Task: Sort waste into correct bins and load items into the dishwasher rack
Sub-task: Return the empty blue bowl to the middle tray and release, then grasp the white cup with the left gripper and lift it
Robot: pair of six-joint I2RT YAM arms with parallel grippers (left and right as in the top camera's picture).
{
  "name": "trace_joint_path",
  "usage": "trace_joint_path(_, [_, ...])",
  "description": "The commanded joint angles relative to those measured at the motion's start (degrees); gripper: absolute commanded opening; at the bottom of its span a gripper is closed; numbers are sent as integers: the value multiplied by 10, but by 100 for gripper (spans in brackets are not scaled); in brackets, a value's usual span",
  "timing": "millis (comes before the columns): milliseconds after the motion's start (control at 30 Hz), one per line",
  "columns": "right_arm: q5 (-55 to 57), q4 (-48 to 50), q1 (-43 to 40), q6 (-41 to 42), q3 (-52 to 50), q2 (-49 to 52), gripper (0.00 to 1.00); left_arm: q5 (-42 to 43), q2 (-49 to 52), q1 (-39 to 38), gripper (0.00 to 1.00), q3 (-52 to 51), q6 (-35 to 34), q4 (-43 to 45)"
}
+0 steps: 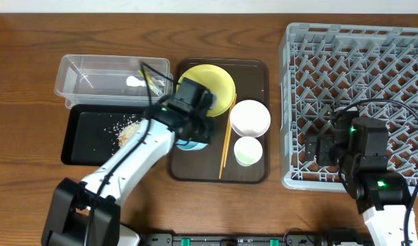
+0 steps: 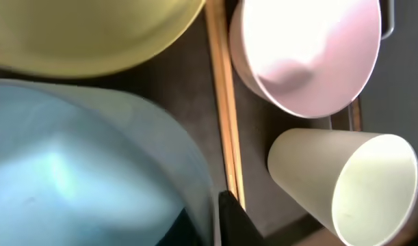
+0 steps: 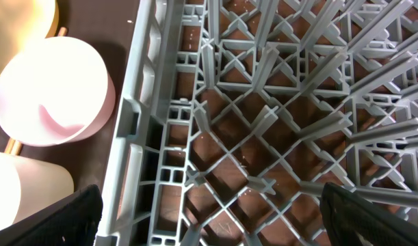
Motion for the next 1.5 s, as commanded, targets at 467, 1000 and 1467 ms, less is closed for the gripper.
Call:
trace_joint_path(467, [-3,-1,5,4,11,0,99,-50,13,-26,38,1,7,8])
trace_joint_path(1000, [-3,-1,5,4,11,0,99,-7,-16,-79,47,25,26,-11])
trace_joint_path(1467, [-3,-3,5,4,11,0,99,-14,50,-121,46,25,10,19])
